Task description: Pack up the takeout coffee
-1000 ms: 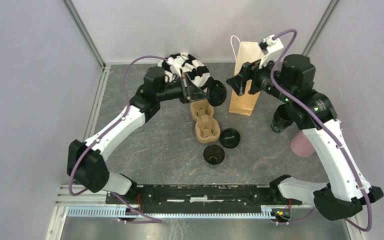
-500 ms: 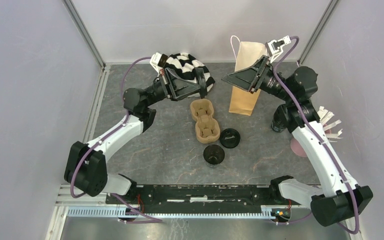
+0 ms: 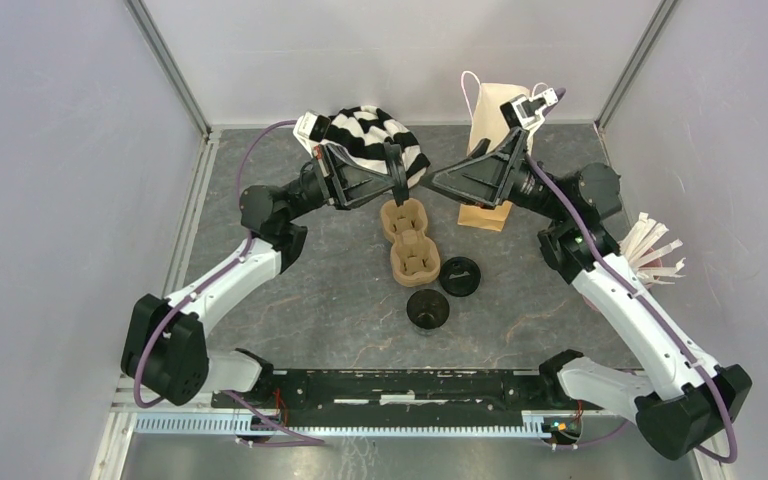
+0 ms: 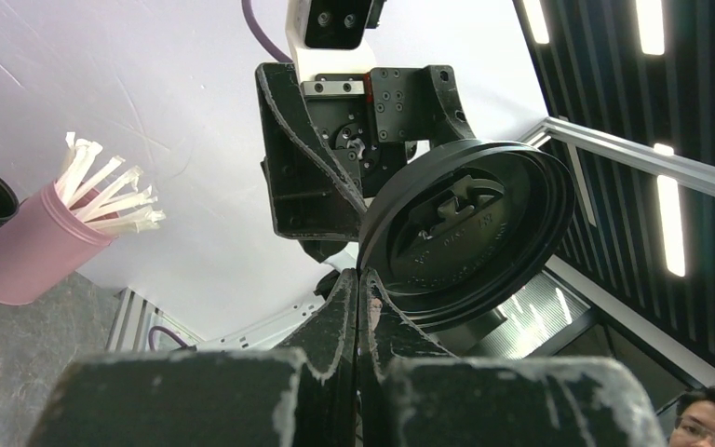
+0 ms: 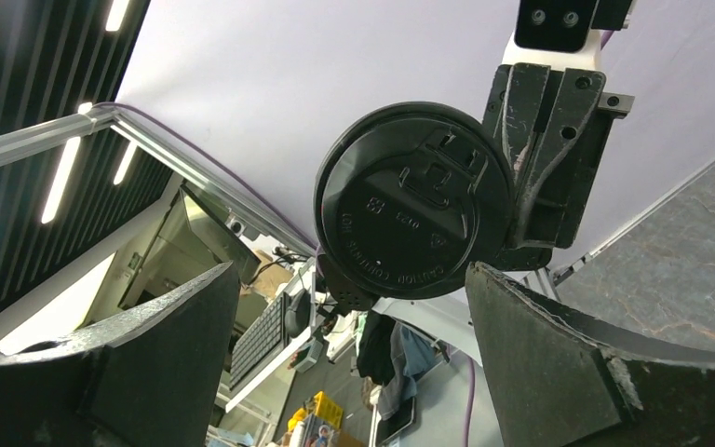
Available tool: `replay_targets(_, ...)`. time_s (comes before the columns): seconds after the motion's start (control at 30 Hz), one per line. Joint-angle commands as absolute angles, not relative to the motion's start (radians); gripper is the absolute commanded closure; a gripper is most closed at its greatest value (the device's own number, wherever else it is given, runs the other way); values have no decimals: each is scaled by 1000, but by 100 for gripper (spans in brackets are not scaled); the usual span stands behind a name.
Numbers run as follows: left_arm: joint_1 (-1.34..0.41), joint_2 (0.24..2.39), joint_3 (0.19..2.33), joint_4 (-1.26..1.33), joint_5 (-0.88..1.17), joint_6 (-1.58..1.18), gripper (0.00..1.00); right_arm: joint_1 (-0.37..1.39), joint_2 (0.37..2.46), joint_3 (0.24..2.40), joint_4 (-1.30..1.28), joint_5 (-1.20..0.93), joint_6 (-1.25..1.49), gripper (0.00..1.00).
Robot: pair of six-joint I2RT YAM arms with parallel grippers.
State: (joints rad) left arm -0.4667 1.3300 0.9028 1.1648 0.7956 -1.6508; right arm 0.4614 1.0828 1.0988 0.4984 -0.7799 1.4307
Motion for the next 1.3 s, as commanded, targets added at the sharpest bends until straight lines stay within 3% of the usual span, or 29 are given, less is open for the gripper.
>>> replay_targets(0.0,-468,1292,890,1190,794,-1670,98,495,1067,1097,515,-746,1404,2)
replay_targets(0.27,-468,1306,906,1187,796,-1654,98,527,1091,1133,350,-696,1368,2)
replay_targets(0.7,-469,1336,901,1193,804,-1635,98,539,1132,1094,550,-719,1556,2)
replay_targets(1.27,-468,1356,926,1143,894,-1564,98,540,1146,1111,442,-713,1545,2)
